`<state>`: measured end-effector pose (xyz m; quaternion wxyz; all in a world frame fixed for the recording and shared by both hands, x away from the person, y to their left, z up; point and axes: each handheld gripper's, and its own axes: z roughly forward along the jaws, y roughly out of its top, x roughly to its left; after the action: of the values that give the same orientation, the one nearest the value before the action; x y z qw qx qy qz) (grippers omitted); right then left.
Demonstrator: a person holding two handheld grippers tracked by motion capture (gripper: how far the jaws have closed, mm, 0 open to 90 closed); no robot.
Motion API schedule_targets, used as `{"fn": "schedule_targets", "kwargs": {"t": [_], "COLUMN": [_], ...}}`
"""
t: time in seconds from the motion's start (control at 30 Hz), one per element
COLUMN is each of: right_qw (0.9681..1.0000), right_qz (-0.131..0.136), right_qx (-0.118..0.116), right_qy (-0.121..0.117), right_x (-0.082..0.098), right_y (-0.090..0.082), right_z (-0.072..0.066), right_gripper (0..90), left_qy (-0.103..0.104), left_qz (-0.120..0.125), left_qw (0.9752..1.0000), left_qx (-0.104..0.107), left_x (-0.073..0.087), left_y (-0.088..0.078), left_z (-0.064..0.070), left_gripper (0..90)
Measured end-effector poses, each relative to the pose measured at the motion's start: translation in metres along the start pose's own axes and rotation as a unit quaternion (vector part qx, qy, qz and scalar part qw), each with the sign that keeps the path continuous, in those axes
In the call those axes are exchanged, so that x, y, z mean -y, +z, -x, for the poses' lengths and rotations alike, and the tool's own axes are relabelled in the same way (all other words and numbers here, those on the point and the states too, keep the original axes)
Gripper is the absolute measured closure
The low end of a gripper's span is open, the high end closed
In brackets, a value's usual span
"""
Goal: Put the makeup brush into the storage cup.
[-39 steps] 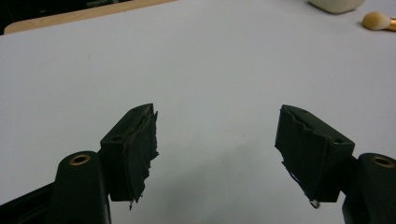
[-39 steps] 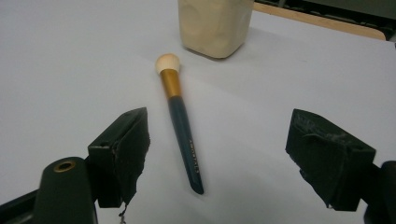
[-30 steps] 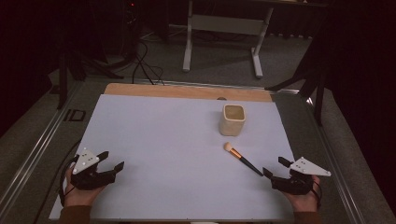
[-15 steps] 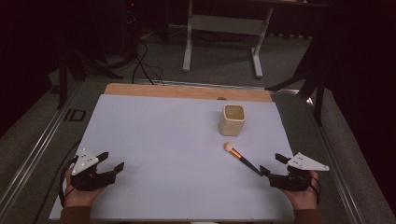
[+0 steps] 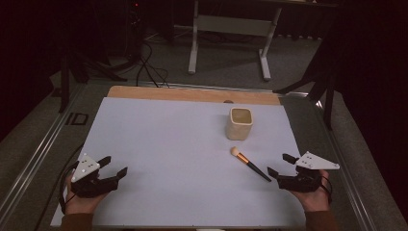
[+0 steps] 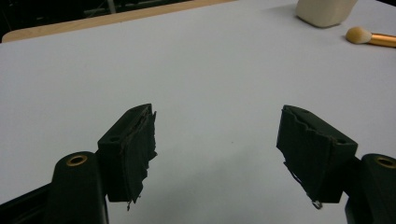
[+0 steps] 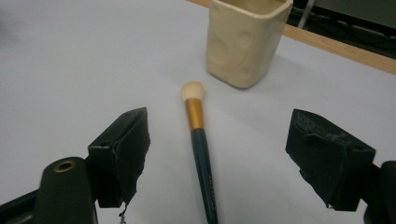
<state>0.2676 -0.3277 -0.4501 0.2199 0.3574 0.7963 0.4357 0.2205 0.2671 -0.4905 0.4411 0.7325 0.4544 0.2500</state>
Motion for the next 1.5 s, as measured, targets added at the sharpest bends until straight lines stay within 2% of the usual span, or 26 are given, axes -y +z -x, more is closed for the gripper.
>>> {"fn": "schedule_targets", "kwargs": {"t": [0.17,0.53,0.77,0.93,1.13,1.5], "right_qw": [0.9999,0.9991,0.9976,0.9964,0.9941,0.9856], "right_qz": [-0.009,-0.031,-0.048,-0.058,-0.081,-0.133], "right_qx": [-0.004,-0.013,-0.019,-0.02,-0.019,-0.019], "right_qy": [0.001,-0.027,-0.047,-0.059,-0.071,-0.102], "right_x": [-0.011,-0.04,-0.061,-0.074,-0.085,-0.108], "right_y": [0.0,0.001,0.004,0.007,0.012,0.023], "right_z": [0.003,0.007,0.007,0.008,0.011,0.012], "right_gripper": [20.5,21.3,25.0,25.1,22.3,23.3], "left_qy": [0.001,0.001,0.002,0.002,0.002,0.001], "left_qz": [0.002,-0.002,-0.001,0.009,0.006,0.008], "left_qw": [1.0,1.0,1.0,1.0,1.0,1.0], "left_qx": [0.0,-0.002,0.001,-0.003,-0.002,-0.001], "left_x": [0.0,0.0,0.0,-0.001,0.0,0.0], "left_y": [-0.001,-0.001,-0.001,-0.004,-0.003,-0.004], "left_z": [0.0,0.0,0.0,0.0,0.0,0.0], "left_gripper": [28.0,27.8,27.9,28.5,28.5,28.4]}}
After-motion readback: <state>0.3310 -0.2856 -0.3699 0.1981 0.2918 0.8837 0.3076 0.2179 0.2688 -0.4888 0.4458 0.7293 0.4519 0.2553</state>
